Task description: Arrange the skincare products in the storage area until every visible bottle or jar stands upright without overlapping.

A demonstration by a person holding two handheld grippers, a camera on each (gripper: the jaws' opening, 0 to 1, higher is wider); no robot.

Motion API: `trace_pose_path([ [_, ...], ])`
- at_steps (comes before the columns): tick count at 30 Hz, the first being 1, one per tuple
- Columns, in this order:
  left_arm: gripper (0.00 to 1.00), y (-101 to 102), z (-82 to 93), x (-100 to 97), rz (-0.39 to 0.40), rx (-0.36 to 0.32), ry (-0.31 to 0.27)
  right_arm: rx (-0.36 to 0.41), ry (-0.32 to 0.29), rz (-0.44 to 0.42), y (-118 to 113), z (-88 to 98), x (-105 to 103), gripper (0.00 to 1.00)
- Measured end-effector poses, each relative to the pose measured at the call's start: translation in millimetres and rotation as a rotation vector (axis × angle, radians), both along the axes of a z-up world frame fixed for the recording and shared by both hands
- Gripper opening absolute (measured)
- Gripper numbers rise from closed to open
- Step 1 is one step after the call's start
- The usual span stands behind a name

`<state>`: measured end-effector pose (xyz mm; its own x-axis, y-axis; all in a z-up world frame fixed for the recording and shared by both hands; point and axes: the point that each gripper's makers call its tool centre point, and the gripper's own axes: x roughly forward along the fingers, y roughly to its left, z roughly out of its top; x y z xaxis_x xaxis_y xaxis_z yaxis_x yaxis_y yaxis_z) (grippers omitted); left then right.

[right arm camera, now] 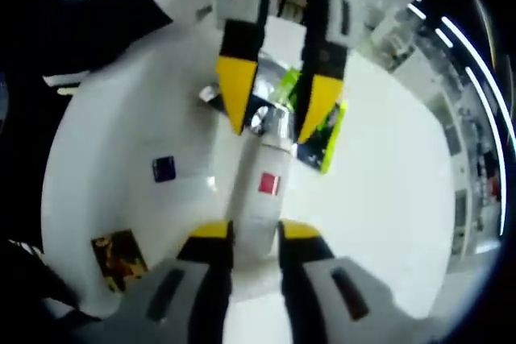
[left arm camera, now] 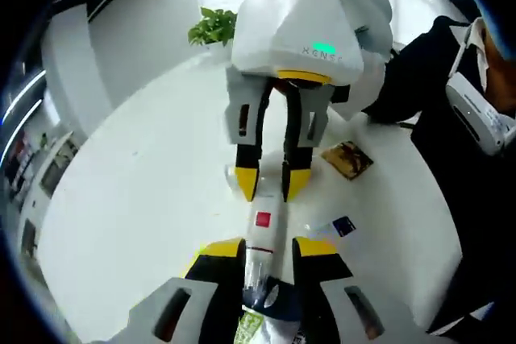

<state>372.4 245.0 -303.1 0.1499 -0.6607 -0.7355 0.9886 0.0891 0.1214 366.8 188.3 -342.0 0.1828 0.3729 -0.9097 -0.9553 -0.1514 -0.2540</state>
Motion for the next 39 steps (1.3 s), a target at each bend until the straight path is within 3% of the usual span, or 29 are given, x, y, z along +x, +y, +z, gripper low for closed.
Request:
trace_pose_path([
  [1, 0.31, -0.4, 2.0, 3.2, -0.011, -0.004, -0.038, 0.02, -0.009, -0.018, 3.3, 3.6, 3.1, 0.19],
  [9, 0.45, 1.7, -1.7, -0.1, -0.039, 0.011, -0.052, 0.119, -0.07, -0.001, 23.8, 25.8, 7.3, 0.18],
  [13, 0.46, 0.9, -6.3, 6.5, -0.014, 0.021, -0.057, 0.131, -0.096, 0.018, 27.3, 31.0, 7.6, 0.18],
  [15, 0.46, 3.7, -14.4, 5.2, -0.015, 0.066, -0.043, 0.138, -0.101, 0.018, 28.5, 33.9, 7.1, 0.18],
  [16, 0.45, 5.8, -20.6, 4.6, -0.031, 0.114, -0.047, 0.143, -0.104, 0.017, 29.3, 35.4, 7.6, 0.18],
  [21, 0.39, -5.3, -27.6, 2.1, -0.042, 0.126, -0.016, 0.13, -0.096, 0.012, 27.2, 32.8, 6.8, 0.18],
  [25, 0.34, -2.3, -35.5, 5.0, -0.036, 0.187, -0.029, 0.13, -0.088, 0.003, 25.7, 33.0, 6.5, 0.18],
  [29, 0.28, -4.4, -35.4, 7.1, -0.023, 0.164, -0.016, 0.132, -0.08, 0.001, 24.3, 33.5, 5.7, 0.18],
  [31, 0.23, -0.6, -38.3, 12.4, 0.004, 0.187, -0.024, 0.131, -0.066, -0.008, 23.1, 32.1, 4.6, 0.18],
  [39, 0.21, 0.4, -35.5, 8.2, -0.002, 0.164, -0.007, 0.117, -0.059, -0.006, 20.8, 28.3, 3.0, 0.18],
])
